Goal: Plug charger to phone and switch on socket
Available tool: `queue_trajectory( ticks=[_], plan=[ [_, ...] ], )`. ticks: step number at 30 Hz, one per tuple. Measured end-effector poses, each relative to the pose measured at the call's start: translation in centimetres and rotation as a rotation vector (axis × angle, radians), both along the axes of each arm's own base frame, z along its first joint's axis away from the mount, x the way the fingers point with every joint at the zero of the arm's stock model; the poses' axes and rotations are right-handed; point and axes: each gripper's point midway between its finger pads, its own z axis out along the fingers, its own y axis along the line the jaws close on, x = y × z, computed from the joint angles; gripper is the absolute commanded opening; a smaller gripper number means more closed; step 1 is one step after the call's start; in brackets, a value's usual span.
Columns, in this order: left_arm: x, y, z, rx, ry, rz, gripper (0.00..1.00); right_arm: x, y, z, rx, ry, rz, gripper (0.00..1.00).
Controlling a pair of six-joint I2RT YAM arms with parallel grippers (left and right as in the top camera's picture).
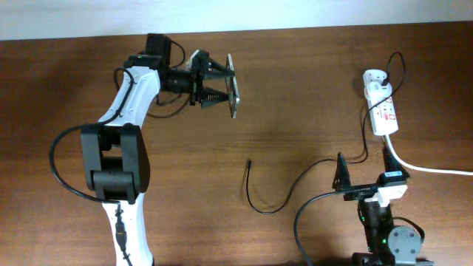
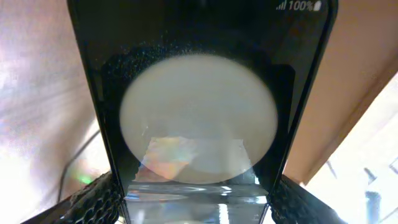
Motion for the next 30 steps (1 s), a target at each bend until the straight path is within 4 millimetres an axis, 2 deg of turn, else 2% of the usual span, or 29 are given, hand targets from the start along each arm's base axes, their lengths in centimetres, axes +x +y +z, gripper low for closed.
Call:
queue_trajectory(
  ticks=[3, 5, 7, 9, 10, 11, 12, 15, 19, 21, 22, 26, 30],
  plan=[
    [0.7, -0.1, 0.1, -0.002, -0.084, 0.0, 0.0, 0.0, 0.5, -0.5, 0.061, 0.072, 0.034, 0.99],
    [1.2, -0.1, 0.1, 0.002, -0.125, 0.002, 0.0, -0.1, 0.7, 1.2, 0.078, 0.093, 0.047, 0.99],
    [1.6, -0.2, 0.2, 0.004, -0.159, 0.005, 0.0, 0.9, 1.2, 3.3, 0.084, 0.151, 0.082, 0.99],
    [2.1, -0.2, 0.4, 0.004, -0.176, 0.013, 0.0, 3.0, 2.0, 4.5, 0.101, 0.281, 0.144, 0.99],
    [2.4, -0.2, 0.4, 0.012, -0.18, 0.022, 0.0, 4.1, 2.8, 4.5, 0.127, 0.41, 0.194, 0.99],
    [2.7, -0.2, 0.3, 0.021, -0.174, 0.033, 0.0, 5.6, 3.2, 6.0, 0.136, 0.448, 0.226, 0.99],
    [3.2, -0.2, 0.4, 0.023, -0.181, 0.044, 0.0, 6.5, 3.6, 6.5, 0.157, 0.527, 0.258, 0.99],
    [5.0, -0.4, 1.3, 0.022, -0.198, 0.089, 0.0, 10.8, 4.9, 8.9, 0.184, 0.61, 0.365, 0.99],
    [7.1, -1.9, 3.2, 0.004, -0.19, 0.155, 0.0, 13.2, 8.0, 7.2, 0.182, 0.672, 0.48, 0.99],
    [7.0, -4.0, 3.8, -0.004, -0.139, 0.165, 0.0, 14.3, 8.9, 6.2, 0.195, 0.682, 0.541, 0.99],
    [6.8, -5.0, 3.7, 0.0, -0.095, 0.167, 0.0, 14.7, 9.5, 6.4, 0.196, 0.666, 0.585, 0.99],
    [6.2, -7.1, 3.4, 0.014, 0.04, 0.185, 0.0, 15.8, 10.8, 4.8, 0.214, 0.684, 0.674, 1.0],
    [5.3, -9.9, 3.0, 0.034, 0.134, 0.197, 0.0, 16.0, 13.0, 3.7, 0.202, 0.707, 0.727, 0.9]
  ],
)
